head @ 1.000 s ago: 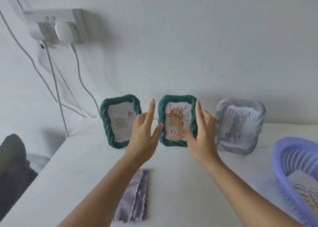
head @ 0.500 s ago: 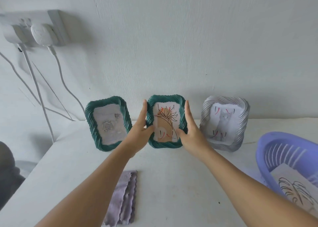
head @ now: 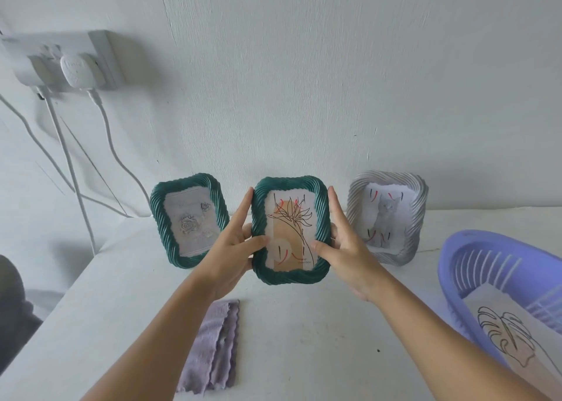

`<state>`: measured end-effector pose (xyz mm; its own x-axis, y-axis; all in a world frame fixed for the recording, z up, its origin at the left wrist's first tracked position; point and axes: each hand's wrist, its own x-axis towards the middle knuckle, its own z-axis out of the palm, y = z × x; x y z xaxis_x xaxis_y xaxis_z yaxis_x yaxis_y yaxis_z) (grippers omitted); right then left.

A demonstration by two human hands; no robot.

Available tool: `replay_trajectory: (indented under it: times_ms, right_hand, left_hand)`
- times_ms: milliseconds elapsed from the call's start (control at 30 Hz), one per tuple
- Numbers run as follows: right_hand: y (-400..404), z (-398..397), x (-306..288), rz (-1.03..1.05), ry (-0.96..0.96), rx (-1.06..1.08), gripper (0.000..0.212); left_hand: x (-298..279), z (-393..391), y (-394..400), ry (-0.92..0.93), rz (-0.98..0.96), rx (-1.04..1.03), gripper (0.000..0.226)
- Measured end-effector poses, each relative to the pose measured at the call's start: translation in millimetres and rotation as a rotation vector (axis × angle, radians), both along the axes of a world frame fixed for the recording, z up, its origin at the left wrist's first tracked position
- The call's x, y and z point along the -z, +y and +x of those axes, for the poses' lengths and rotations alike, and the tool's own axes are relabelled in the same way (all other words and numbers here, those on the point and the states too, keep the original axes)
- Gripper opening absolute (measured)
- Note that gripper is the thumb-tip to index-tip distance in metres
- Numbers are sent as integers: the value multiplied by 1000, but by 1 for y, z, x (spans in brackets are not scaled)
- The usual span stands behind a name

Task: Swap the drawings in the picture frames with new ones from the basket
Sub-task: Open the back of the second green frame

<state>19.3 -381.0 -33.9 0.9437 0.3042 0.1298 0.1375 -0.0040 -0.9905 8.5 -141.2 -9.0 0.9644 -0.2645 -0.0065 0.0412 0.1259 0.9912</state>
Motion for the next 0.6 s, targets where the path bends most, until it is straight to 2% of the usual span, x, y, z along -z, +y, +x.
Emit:
replay_trajectory:
  times_ms: [367, 600]
  right_hand:
    - [1, -16, -8, 51, -12, -17, 98]
    - [-1, -33, -8, 119, -9, -39, 96]
  left_hand:
    - [-10, -23, -2, -26, -70, 59, 84]
    - [-15, -42, -5, -33, -37, 52, 85]
